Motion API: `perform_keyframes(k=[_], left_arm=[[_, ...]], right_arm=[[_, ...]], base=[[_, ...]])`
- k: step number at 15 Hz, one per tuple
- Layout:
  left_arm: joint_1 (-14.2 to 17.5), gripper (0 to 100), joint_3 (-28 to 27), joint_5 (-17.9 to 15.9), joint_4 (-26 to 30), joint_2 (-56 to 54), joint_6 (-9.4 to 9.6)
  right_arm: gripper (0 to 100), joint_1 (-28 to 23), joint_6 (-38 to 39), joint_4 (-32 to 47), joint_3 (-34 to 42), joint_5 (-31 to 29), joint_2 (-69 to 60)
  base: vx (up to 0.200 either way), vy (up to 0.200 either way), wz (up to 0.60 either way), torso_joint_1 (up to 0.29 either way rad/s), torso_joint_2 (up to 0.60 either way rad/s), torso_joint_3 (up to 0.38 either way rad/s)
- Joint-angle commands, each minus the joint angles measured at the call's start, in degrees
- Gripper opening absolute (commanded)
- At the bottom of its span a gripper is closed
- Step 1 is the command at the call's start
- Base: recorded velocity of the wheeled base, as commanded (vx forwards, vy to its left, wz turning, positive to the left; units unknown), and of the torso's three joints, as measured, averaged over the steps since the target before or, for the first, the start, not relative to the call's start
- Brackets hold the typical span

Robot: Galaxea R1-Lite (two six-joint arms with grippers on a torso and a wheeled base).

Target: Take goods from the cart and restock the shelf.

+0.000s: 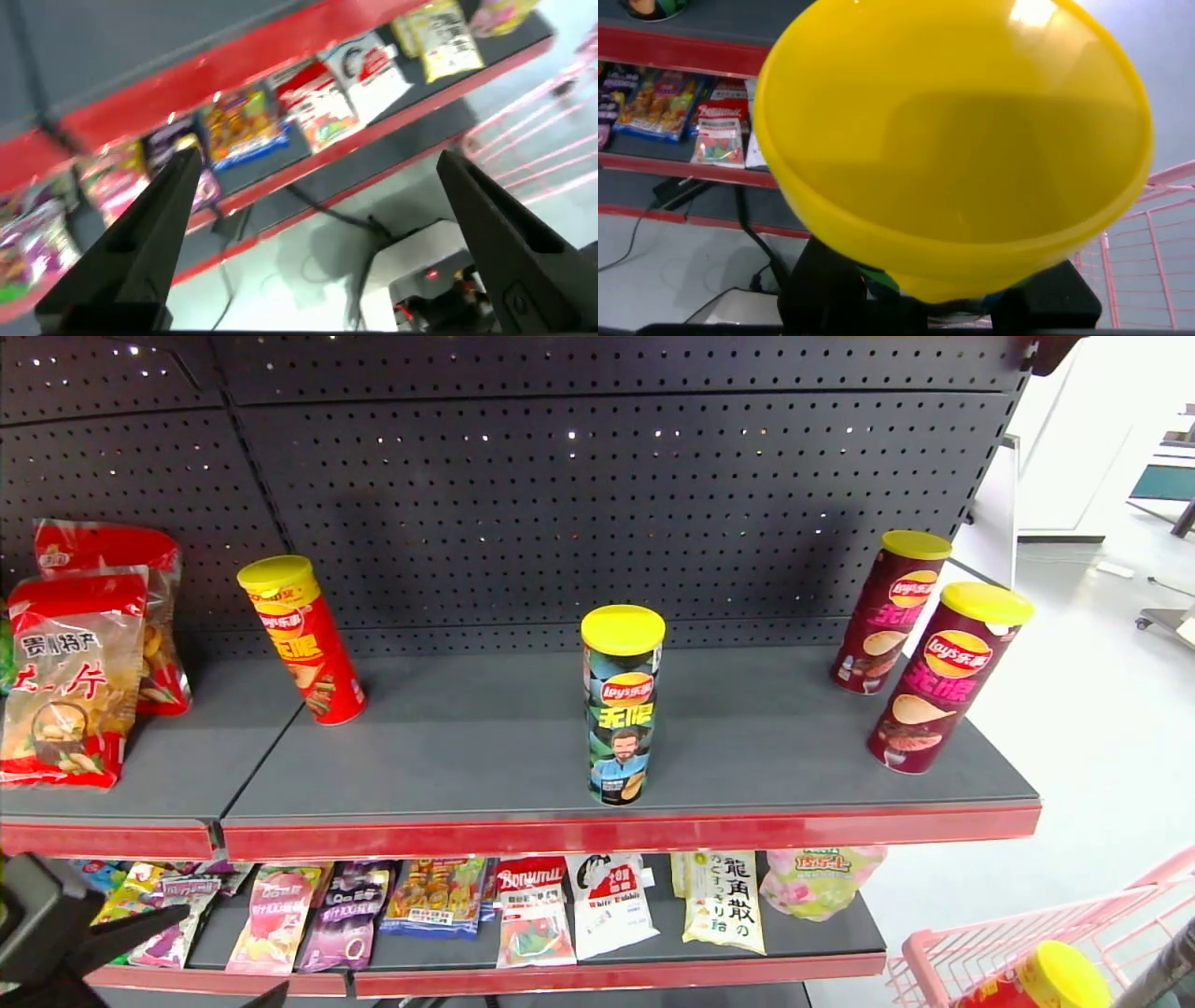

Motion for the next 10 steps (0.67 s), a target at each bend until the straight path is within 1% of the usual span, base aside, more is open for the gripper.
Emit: perform_keyframes(k=[1,2,3,4,5,6,10], left_arm=[[1.0,100,0.6,1.9,5.0,-13.0,-0.89],[1.1,100,1.1,2.5,5.4,-14.2,-2.03],[1.1,100,2.4,4.6,5.7,-15.3,-1.50],[1.1,100,3.1,5.3,5.7,-16.2,-0.80],[1.1,100,4.1,5.4,5.9,-18.1,-0.01],[1.1,100,4.5,5.7,6.2,-19.2,0.34],[1.0,100,6.1,5.3,6.4,-21.3,0.43]], right_arm=[[0,0.0,0.0,-0.1,0.3,1.6,-0.3],[0,0.0,0.0,-0.2,0.3,2.0,-0.1],[0,0.0,0.0,-0.2,0.3,2.2,-0.1],[0,0.0,0.0,-0.1,0.4,2.2,-0.1],[0,0.0,-0.4,-0.1,0.4,2.6,0.0],[0,0.0,-1.3,-0.1,0.4,2.6,0.0],[0,0.0,-2.2,-0.2,0.7,2.6,0.0]], base=[[0.000,0.000,0.00,0.000,0.00,0.000],[0.000,0.000,0.00,0.000,0.00,0.000],[0.000,0.000,0.00,0.000,0.00,0.000],[0.000,0.000,0.00,0.000,0.00,0.000],[0.000,0.000,0.00,0.000,0.00,0.000],[0.000,0.000,0.00,0.000,0.00,0.000],[0.000,0.000,0.00,0.000,0.00,0.000]])
